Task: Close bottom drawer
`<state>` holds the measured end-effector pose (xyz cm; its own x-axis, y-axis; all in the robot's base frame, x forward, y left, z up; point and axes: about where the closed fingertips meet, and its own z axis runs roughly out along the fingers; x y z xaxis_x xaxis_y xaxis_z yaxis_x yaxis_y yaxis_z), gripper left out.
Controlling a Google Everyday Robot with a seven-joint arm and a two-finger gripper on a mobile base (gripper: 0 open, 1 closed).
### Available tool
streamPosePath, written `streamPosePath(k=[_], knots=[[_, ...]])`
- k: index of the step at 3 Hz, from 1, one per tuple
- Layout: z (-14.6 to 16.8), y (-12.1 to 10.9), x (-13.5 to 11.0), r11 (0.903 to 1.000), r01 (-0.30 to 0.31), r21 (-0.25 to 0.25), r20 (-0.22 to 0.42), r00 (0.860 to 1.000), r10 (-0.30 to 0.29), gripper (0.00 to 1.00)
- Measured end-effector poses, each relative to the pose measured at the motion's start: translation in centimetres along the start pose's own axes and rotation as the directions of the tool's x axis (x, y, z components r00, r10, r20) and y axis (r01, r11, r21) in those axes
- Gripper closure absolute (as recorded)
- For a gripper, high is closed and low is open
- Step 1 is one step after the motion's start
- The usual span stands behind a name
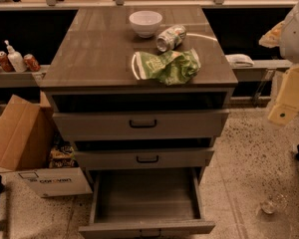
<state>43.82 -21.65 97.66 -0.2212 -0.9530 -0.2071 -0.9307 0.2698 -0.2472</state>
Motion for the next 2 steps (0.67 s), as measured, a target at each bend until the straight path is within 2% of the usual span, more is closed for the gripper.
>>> streamPosePath(k=[1,2], knots=[[0.01,0.00,0.00,1.0000,0.000,0.000,0.000,1.000,0.000,0.00],[0.95,-0.09,-0.16,1.0000,-0.004,-0.004,0.033,0.999,0.004,0.00]])
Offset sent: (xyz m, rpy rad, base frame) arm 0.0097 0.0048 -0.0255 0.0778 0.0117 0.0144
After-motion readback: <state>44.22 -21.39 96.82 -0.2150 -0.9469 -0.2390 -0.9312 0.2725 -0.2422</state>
